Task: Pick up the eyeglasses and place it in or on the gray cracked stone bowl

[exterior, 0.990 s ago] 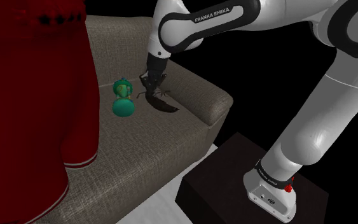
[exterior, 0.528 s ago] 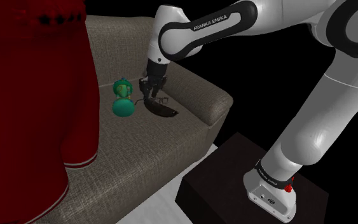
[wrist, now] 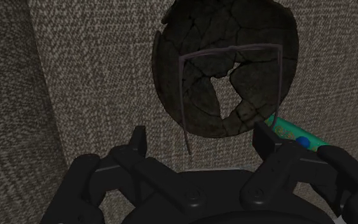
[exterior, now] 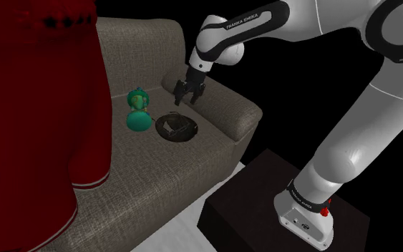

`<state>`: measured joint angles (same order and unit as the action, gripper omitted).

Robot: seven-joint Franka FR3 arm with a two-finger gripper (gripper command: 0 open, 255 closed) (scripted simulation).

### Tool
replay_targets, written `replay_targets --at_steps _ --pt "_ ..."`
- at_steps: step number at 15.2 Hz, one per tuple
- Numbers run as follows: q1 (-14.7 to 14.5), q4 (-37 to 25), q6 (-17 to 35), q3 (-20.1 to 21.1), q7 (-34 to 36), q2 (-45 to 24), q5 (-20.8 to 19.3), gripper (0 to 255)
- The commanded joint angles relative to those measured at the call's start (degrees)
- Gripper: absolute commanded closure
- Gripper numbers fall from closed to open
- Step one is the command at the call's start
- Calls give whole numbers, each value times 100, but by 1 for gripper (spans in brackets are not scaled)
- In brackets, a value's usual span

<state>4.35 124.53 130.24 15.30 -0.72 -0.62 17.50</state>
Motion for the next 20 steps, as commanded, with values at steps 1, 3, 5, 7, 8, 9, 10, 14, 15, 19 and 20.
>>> replay_targets --at_steps 1,3,5,7,8,9,10,14,15,19,20 --pt "179 58 -21 -170 -392 -3 333 0" --pt "174 86 53 -167 -412 -51 353 0" --pt "151 130 200 -145 -416 -147 364 0" --pt "128 170 346 -123 -420 -248 374 0" --pt "116 187 419 -113 -422 -300 379 0" --pt "96 213 534 -97 -424 -385 387 0" --pt "96 214 534 -97 -424 -383 387 0" --pt "96 213 534 -97 -424 -385 387 0" --pt "96 213 534 -97 -424 -385 387 0" --pt "96 213 533 -97 -424 -384 387 255" --pt "96 213 533 -97 -424 -384 387 255"
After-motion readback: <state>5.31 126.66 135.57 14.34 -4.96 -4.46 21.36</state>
